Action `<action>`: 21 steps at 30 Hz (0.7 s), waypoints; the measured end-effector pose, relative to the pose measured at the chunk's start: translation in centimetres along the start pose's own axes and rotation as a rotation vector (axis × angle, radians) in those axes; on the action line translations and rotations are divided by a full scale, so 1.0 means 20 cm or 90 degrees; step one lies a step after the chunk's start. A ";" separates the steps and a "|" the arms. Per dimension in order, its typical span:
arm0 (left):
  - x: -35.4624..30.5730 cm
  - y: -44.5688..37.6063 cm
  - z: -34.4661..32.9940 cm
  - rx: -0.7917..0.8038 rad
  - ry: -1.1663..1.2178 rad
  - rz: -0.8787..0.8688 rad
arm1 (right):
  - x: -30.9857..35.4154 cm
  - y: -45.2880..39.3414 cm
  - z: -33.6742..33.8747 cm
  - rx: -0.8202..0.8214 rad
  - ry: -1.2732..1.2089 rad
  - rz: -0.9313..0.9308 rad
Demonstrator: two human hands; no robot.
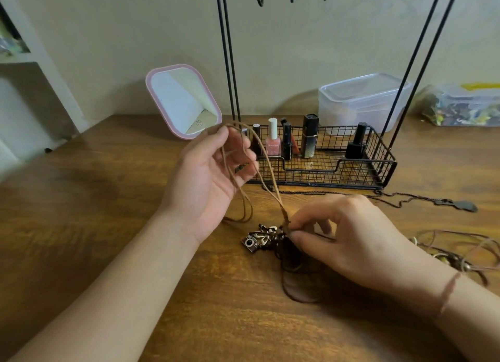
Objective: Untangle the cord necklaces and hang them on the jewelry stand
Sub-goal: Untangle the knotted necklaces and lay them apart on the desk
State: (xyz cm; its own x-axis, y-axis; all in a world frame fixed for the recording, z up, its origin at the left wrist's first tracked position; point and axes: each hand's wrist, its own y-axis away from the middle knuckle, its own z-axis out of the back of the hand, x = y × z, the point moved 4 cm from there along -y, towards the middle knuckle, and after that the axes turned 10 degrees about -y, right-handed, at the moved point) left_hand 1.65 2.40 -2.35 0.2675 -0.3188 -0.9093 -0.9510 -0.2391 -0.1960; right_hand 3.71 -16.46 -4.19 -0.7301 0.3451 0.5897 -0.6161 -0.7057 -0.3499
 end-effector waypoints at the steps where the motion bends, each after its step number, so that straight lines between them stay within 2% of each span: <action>1: 0.02 -0.01 0.03 -0.039 -0.060 0.035 | -0.01 0.00 0.02 -0.025 -0.028 -0.007; 3: 0.04 -0.02 0.07 -0.075 -0.252 0.102 | -0.02 0.00 0.06 -0.078 -0.140 -0.026; 5: 0.08 -0.01 0.06 -0.049 -0.474 0.136 | -0.02 0.00 0.09 -0.107 -0.274 -0.039; 6: 0.10 0.00 0.04 -0.038 -0.584 0.115 | -0.03 0.00 0.10 -0.115 -0.319 -0.046; 7: 0.11 0.02 0.01 -0.052 -0.697 0.048 | -0.03 0.00 0.10 -0.119 -0.358 -0.055; 8: 0.08 0.04 -0.03 -0.080 -0.779 -0.064 | -0.04 0.00 0.10 -0.121 -0.397 -0.067; 10: 0.03 0.10 -0.11 -0.083 -0.776 -0.296 | -0.05 0.00 0.09 -0.118 -0.479 -0.104; 11: 0.01 0.12 -0.14 -0.032 -0.720 -0.340 | -0.06 0.00 0.09 -0.117 -0.519 -0.127; 13: 0.01 0.15 -0.19 0.084 -0.649 -0.348 | -0.08 0.00 0.08 -0.109 -0.590 -0.153; 15: 0.03 0.17 -0.22 0.135 -0.672 -0.327 | -0.08 0.00 0.08 -0.090 -0.640 -0.138; 18: 0.07 0.18 -0.23 0.147 -0.683 -0.264 | -0.08 -0.01 0.08 -0.062 -0.693 -0.114; 21: 0.08 0.17 -0.23 0.153 -0.682 -0.252 | -0.09 -0.01 0.08 -0.049 -0.735 -0.112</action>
State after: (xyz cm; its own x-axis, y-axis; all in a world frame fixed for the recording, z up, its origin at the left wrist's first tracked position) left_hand -0.46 -3.12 -2.86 0.3936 0.7042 -0.5909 -0.8657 0.0677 -0.4960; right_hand 5.55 -17.89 -4.04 0.0439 -0.3603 0.9318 -0.7275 -0.6508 -0.2174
